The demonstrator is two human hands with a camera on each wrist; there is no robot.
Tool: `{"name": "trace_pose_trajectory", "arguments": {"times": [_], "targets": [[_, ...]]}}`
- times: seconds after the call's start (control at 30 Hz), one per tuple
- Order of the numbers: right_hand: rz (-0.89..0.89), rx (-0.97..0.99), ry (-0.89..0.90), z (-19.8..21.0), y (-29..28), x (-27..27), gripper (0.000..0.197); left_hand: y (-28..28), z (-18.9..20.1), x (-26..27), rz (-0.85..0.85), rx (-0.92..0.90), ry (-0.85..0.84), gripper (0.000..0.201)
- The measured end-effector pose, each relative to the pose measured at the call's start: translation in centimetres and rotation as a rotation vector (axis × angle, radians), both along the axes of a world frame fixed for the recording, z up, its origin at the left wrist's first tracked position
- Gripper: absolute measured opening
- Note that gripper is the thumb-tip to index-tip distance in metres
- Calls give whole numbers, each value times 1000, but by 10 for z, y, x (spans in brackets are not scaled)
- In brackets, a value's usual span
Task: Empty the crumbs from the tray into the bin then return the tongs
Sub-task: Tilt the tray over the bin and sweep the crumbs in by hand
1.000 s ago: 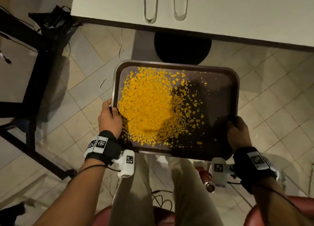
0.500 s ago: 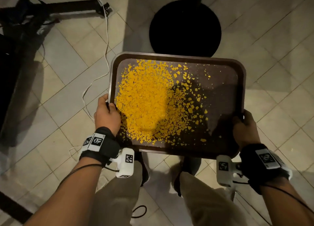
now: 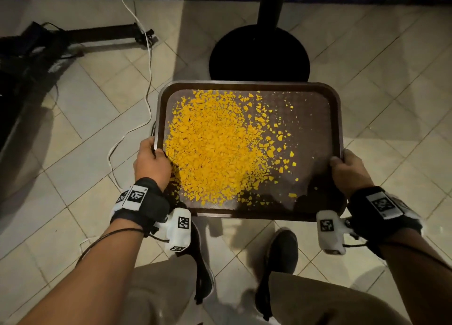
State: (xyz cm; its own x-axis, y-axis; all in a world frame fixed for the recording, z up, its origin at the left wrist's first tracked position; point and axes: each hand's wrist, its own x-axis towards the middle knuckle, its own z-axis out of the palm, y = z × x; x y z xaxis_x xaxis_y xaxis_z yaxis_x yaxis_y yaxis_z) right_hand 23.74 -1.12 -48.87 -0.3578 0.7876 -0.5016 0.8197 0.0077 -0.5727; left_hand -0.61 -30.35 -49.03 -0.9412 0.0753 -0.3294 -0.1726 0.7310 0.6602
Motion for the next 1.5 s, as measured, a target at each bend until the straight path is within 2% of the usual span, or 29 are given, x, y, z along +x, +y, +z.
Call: {"name": "trace_pose_trajectory", "arguments": {"times": [0.13, 0.37, 0.5, 0.7, 0.8, 0.93, 1.03, 1.13, 1.23, 1.5], "targets": [[-13, 25, 55, 24, -13, 16, 26, -12, 19, 9, -12, 45, 20, 33], [-63, 39, 172, 88, -40, 38, 24, -35, 82, 30, -69, 35, 38, 39], [-161, -25, 239, 96, -51, 47, 21, -37, 91, 32, -82, 77, 18, 41], [-333, -189, 278, 68, -57, 57, 14, -28, 80, 23, -128, 67, 21, 41], [-386, -190, 330, 62, -59, 48, 16, -22, 68, 12, -143, 76, 8, 38], [-409, -75, 316, 50, -45, 30, 29, -15, 45, -6, -174, 125, 6, 33], [-415, 33, 292, 47, -35, 12, 36, -14, 27, -15, -79, 148, 33, 34], [-381, 133, 246, 43, -26, -3, 34, -9, 12, -8, -39, 173, 96, 36], [-373, 164, 262, 37, -20, -16, 34, 2, 0, 12, -149, 199, 151, 44], [-358, 172, 237, 28, -23, -36, 36, 43, -5, 100, -723, 99, 266, 51]]}}
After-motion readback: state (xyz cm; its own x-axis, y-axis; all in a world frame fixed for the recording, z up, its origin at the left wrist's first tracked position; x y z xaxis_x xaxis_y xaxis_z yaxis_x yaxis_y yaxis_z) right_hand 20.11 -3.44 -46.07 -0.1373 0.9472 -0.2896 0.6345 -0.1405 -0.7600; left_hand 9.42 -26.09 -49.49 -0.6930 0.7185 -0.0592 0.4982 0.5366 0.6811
